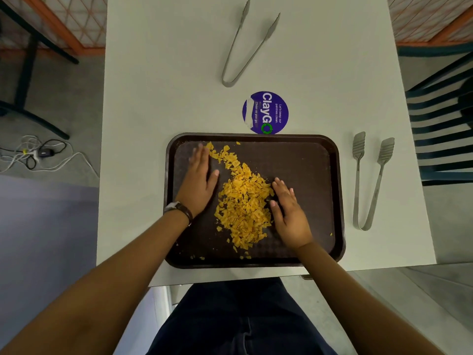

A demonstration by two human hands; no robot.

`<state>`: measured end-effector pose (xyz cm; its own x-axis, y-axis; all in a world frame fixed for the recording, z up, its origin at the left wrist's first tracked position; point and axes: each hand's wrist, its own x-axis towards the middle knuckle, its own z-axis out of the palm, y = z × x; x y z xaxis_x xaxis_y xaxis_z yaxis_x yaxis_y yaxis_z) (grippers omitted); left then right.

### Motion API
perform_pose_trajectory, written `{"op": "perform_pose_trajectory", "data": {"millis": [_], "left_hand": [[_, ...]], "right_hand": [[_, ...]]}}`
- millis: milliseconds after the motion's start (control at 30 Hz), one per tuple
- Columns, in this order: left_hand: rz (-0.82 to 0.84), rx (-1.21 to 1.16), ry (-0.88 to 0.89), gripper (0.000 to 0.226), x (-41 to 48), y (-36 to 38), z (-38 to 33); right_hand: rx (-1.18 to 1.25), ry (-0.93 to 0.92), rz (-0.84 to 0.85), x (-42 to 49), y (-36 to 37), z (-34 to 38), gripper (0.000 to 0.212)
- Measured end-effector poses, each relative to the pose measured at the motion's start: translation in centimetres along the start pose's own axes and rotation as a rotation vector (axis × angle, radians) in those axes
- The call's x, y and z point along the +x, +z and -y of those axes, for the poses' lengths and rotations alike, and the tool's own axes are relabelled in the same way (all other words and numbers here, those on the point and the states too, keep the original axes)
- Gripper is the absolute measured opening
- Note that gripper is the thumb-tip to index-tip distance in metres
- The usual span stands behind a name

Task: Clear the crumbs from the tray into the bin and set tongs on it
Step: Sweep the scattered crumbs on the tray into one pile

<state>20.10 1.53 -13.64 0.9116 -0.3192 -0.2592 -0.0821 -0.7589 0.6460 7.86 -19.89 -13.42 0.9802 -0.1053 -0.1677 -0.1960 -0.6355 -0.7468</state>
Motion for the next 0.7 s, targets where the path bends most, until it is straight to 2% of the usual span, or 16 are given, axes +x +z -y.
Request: {"op": "perform_pose_trajectory", "data": {"millis": [133,233,467,633,700], "left_hand": [[0.014,0.089,-0.018,0.062,1.7,0.2,0.0],[0.037,0.117,0.044,0.062,1.6,1.0,-0.6],[0.263,0.089,0.224,0.057,-1.9,1.9,-3.1],[0.256,0.046,0.200,0.057,-0.9,1.6,-2.3],[0.237,0.113,0.279,0.056,0.8,1.3,-2.1]], "right_hand": [[-0.017,0.014,0.009,-0.2,-0.4,-0.2,0.053],[-0.018,0.026,0.011,-0.5,-0.7,-0.6,0.053],[-0.037,-0.010,0.013,-1.0,-0.7,-1.2,0.052],[-0.043,0.008,0.011,-1.6,-0.6,-1.4,0.056],[-0.044,0.026,0.009,-2.0,-0.6,-1.5,0.057]]}}
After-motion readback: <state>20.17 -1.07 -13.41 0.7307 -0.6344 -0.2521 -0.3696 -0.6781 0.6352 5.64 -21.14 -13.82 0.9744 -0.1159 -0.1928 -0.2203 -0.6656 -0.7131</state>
